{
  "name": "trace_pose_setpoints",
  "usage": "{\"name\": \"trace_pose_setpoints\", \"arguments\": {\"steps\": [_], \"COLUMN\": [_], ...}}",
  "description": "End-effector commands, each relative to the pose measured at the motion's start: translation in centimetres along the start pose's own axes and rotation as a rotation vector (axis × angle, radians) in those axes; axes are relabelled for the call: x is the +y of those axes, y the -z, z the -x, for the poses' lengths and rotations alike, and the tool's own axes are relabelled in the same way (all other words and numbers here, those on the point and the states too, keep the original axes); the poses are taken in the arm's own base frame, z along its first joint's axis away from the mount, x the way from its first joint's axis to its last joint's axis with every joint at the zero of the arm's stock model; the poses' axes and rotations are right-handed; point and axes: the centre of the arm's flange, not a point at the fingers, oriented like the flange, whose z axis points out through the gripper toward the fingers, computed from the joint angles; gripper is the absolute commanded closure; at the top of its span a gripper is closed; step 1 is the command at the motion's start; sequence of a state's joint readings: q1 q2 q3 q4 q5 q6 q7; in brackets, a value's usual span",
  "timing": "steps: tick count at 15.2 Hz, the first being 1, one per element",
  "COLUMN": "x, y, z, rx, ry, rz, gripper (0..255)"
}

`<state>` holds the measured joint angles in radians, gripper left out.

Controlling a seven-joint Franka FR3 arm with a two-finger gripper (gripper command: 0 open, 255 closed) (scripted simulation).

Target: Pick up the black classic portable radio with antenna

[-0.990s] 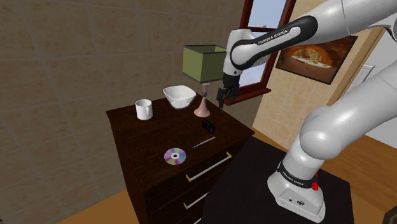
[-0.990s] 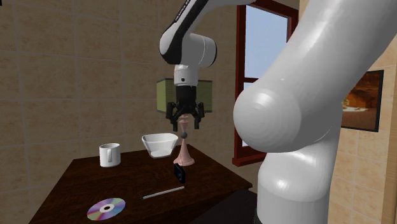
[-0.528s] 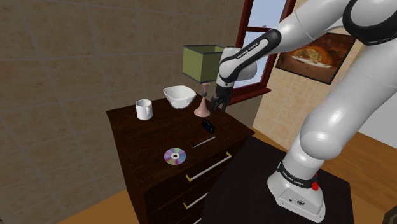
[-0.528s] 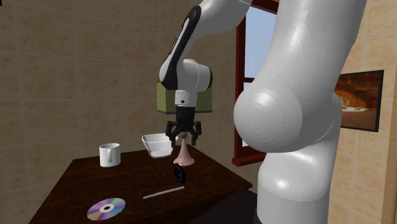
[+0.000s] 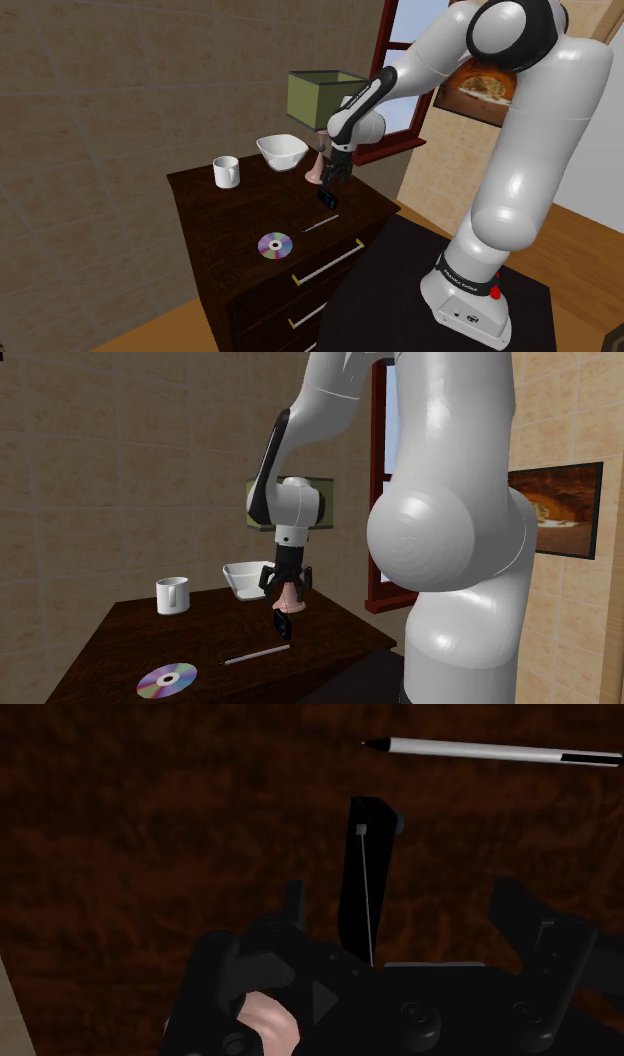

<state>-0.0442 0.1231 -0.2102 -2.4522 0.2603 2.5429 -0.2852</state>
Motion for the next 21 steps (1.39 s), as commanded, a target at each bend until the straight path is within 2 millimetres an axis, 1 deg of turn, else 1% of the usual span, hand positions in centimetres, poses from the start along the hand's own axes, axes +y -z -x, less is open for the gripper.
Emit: {"name": "trace_pose_setpoints", "arguments": {"steps": [1,4,5,7,8,17,21], "x": [0.2,0.4,0.5,0.5,0.5,0.5,0.2], "y": [-1.0,-2.6,-3.4,-3.4,-3.4,-3.4,-1.3], "z": [0.0,-0.1,-0.1,-0.1,-0.1,-0.1,-0.1], "rx": [0.001,0.001,0.001,0.001,0.001,0.001,0.001], "ry": [-0.001,-0.001,-0.001,-0.001,-0.001,-0.001,-0.001], "rz": [-0.001,-0.001,-0.001,-0.001,-0.001,-0.001,-0.001], "gripper": [0,0,0,0,255,255,255]}}
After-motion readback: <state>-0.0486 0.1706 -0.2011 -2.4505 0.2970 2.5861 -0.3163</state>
